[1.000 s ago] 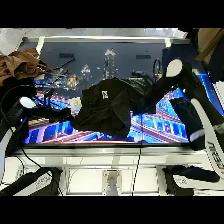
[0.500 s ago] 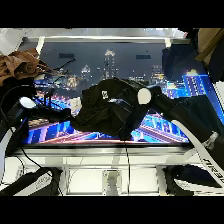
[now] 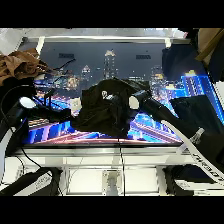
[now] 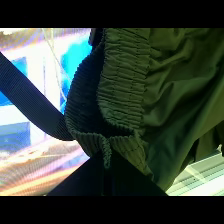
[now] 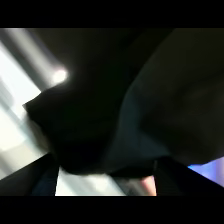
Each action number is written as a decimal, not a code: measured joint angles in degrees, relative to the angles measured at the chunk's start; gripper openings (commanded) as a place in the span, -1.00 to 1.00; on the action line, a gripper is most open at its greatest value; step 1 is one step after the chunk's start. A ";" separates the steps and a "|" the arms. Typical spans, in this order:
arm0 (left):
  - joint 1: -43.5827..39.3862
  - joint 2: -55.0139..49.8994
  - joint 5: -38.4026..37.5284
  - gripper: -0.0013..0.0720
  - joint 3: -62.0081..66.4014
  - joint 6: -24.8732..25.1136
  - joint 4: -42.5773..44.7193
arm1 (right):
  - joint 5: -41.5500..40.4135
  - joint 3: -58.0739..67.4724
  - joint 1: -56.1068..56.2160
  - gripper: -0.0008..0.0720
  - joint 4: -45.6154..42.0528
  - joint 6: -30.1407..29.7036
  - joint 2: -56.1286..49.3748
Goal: Fold the clothes and pants, and hang the long-sleeved shirts on hangers.
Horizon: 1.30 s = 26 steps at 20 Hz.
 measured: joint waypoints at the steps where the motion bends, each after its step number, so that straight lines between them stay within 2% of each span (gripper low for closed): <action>1: 0.00 0.00 0.00 -0.93 0.00 0.00 0.00 | -1.53 0.00 0.02 0.24 -1.33 0.76 -0.28; 2: 0.00 0.00 0.00 -0.93 0.00 0.00 0.00 | -2.95 0.00 0.02 -0.41 -2.45 1.36 -0.59; 3: 0.00 0.00 0.00 -0.93 0.00 0.00 0.00 | -4.11 0.00 0.02 -0.95 -3.32 1.86 -0.94; 7: 0.17 0.15 0.00 -0.93 -0.02 0.28 0.00 | -7.10 0.00 0.02 -0.97 -7.52 2.91 -1.49; 9: 1.33 1.18 -0.11 -0.93 0.00 0.81 -0.02 | -5.92 0.28 -0.42 -0.97 -10.64 3.48 0.02; 13: 7.58 7.26 -2.40 -0.93 0.04 1.27 0.00 | 2.69 2.21 -5.05 -0.97 -16.70 4.37 9.01; 17: 14.53 19.17 -5.68 -0.94 2.14 1.31 -1.20 | 11.30 5.75 -9.68 -0.97 -18.91 5.97 23.12; 21: 16.50 27.52 -5.57 -0.94 13.09 1.14 -3.13 | 9.49 13.20 -11.04 -0.97 -16.17 9.03 33.55; 26: 17.11 29.14 -4.68 -0.94 35.30 -0.57 -4.17 | 3.21 31.17 -11.43 -0.98 -12.66 9.88 35.69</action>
